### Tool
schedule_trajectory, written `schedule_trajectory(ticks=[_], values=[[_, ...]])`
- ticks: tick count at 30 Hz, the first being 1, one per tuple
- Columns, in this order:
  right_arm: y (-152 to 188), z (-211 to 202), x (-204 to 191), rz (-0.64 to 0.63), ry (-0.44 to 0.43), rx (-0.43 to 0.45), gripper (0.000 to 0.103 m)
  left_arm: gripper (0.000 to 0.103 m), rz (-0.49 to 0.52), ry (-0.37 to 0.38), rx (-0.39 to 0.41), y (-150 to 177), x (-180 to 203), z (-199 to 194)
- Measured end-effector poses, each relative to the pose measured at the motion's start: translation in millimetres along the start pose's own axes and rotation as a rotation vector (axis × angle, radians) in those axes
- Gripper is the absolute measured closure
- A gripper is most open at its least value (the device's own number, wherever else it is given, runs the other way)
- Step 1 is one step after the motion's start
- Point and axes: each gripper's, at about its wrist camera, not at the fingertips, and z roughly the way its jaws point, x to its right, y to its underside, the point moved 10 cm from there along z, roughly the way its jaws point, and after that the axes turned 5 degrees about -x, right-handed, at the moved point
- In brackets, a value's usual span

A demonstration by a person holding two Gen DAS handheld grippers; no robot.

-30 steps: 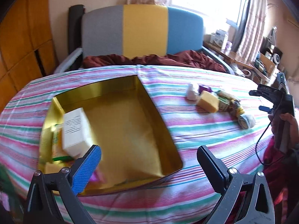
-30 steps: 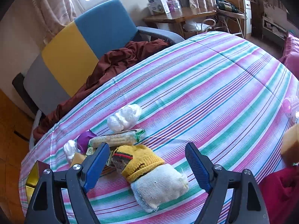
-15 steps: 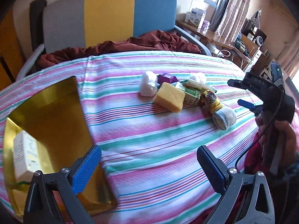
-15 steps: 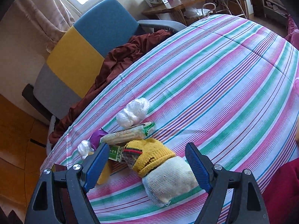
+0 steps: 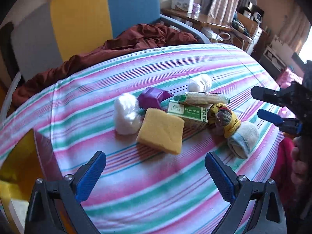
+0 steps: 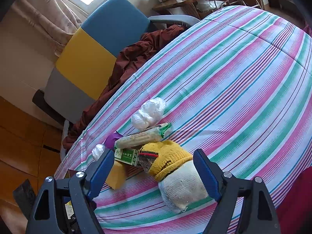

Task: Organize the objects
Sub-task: 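Grasp the second yellow sponge with the left tool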

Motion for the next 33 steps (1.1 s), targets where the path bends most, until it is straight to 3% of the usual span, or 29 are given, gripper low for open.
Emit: schedule_trajectory(ticks=[7,12,15,18,20,25,28,33], values=[[1,2,1,0.019,-0.031,-0.021,0.018,0.006,0.166,-0.066,-0.023,-21,15,28],[2,3,2,0.033,-0.038,-0.030,0.018,0.032,0.165,-0.092,-0.082,-25,6,56],[2,4,3,0.035,-0.033,-0.034,0.018,0.042,0.153,-0.047,-0.106,-19,8,68],[3,6,5,0.037,-0.024,-0.037,0.018,0.047,0.140,-0.063,-0.056,-15,9,62],[3,6,5,0.036,-0.019,-0.037,0.018,0.047,0.082,-0.023,-0.032,-6,10,54],[4,8,7,0.033,-0.002,-0.036,0.018,0.047,0.006,-0.006,0.056,37,22,29],[6,10,6,0.020,0.019,-0.041,0.018,0.047,0.021,-0.036,0.124,59,31,21],[10,14,5,-0.014,0.066,-0.056,0.018,0.048,-0.011,-0.005,0.147,63,31,23]])
